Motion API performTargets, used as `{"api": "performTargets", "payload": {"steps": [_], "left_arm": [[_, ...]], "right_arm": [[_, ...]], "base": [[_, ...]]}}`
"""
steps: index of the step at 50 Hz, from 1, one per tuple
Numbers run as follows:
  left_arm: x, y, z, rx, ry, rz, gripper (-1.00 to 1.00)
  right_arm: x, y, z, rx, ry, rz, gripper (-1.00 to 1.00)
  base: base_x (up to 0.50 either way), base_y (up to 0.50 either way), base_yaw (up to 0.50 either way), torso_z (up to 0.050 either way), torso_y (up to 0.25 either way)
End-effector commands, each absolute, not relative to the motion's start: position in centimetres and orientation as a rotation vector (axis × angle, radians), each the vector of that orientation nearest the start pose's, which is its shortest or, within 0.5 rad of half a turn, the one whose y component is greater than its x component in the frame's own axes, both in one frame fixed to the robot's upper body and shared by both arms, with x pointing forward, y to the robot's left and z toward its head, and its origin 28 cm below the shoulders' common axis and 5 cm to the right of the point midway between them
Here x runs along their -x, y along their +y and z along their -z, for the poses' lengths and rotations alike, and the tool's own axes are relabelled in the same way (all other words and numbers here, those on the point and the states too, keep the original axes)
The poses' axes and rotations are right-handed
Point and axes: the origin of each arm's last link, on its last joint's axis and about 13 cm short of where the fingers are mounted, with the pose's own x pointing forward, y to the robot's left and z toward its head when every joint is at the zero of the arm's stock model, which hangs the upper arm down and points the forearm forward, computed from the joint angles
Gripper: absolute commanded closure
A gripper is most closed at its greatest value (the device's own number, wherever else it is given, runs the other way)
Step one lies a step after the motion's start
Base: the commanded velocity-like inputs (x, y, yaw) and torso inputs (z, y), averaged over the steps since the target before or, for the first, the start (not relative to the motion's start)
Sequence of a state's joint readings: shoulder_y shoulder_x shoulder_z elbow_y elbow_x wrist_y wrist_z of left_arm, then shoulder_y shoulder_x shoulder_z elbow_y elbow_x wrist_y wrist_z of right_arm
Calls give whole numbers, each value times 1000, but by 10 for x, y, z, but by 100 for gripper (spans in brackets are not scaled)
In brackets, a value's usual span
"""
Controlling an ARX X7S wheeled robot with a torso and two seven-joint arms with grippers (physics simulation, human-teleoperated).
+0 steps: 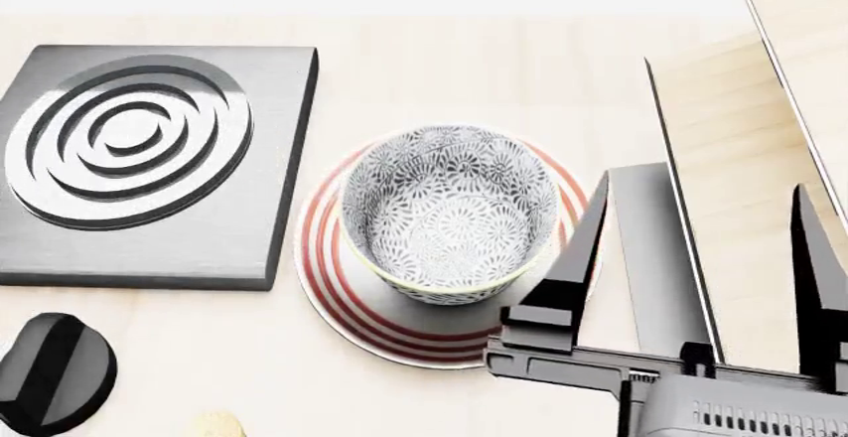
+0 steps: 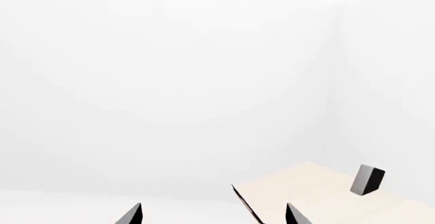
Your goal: Pick up the akita bowl and put it on the plate.
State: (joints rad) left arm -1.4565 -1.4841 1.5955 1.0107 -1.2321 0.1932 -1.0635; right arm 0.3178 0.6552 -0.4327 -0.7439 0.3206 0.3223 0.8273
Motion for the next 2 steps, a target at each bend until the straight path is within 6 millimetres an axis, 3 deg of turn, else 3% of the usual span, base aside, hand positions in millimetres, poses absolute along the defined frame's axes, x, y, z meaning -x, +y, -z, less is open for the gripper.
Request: {"api": "performTargets", "payload": {"steps": [1, 2], "left_arm": [[-121, 255, -252, 6, -306, 63, -100], [-120, 255, -252, 6, -316, 67, -100]], "right_arm": [[-194, -110, -189, 144, -601, 193, -100], [-193, -110, -190, 143, -609, 196, -100]], "base": [[0, 0, 0, 0, 0], [0, 0, 0, 0, 0]]}}
